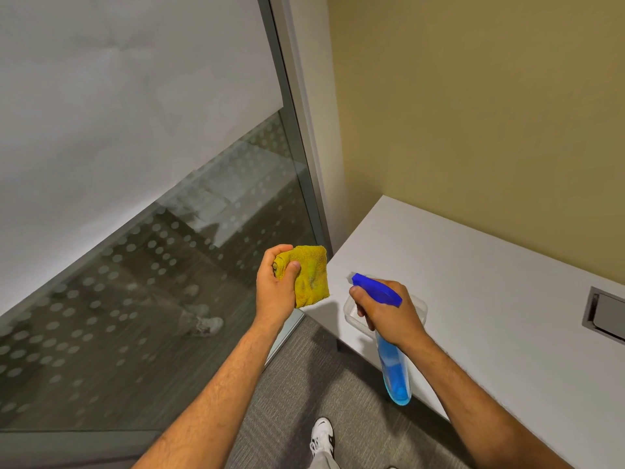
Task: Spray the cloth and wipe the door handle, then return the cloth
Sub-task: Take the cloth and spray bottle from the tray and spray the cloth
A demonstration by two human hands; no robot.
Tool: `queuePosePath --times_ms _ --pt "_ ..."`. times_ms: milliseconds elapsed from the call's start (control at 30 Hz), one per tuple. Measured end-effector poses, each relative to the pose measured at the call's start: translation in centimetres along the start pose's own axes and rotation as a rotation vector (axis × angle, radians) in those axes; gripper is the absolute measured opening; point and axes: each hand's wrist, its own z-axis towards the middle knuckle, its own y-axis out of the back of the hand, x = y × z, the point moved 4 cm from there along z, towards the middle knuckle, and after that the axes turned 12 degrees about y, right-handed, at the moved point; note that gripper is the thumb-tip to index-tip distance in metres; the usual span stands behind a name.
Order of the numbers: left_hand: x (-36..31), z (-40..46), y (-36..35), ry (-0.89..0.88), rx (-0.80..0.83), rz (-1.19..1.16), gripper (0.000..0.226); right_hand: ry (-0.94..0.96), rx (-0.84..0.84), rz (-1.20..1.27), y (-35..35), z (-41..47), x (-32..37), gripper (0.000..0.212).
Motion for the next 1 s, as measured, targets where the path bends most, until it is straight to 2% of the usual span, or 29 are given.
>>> queuePosePath --times_ms 100,367,533,633,833,933,1000 --pt "0.1 -0.2 -0.7 0.007 0.043 0.035 0.029 0.028 -0.045 0.005 0.3 1.1 1.0 0.019" --pt "-0.8 0.0 -1.6 -0.012 0.058 0.037 0.027 0.071 0.071 -0.055 -1.0 1.0 0.9 0.016" --pt "-1.2 0.3 -1.3 -0.015 0.051 0.010 0.027 -0.004 -0.017 -0.076 -0.1 0.5 -0.5 0.036" --pt "-0.9 0.1 -1.4 -0.003 0.070 -0.009 0.027 -0.013 -0.094 -0.051 0.7 1.2 -0.7 0.025" --pt "-0.8 -0.1 -1.6 -0.004 0.073 -0.012 0.028 0.054 -0.004 -0.004 0.3 1.8 -0.6 0.025" --pt "-0.8 0.1 -1.1 0.017 0.056 -0.023 0.032 0.046 -0.048 -0.009 1.3 2.5 -1.6 0.026" --pt "-0.6 0.2 -0.6 0.028 0.044 -0.042 0.033 0.042 -0.074 -0.011 2.3 2.8 -2.9 0.017"
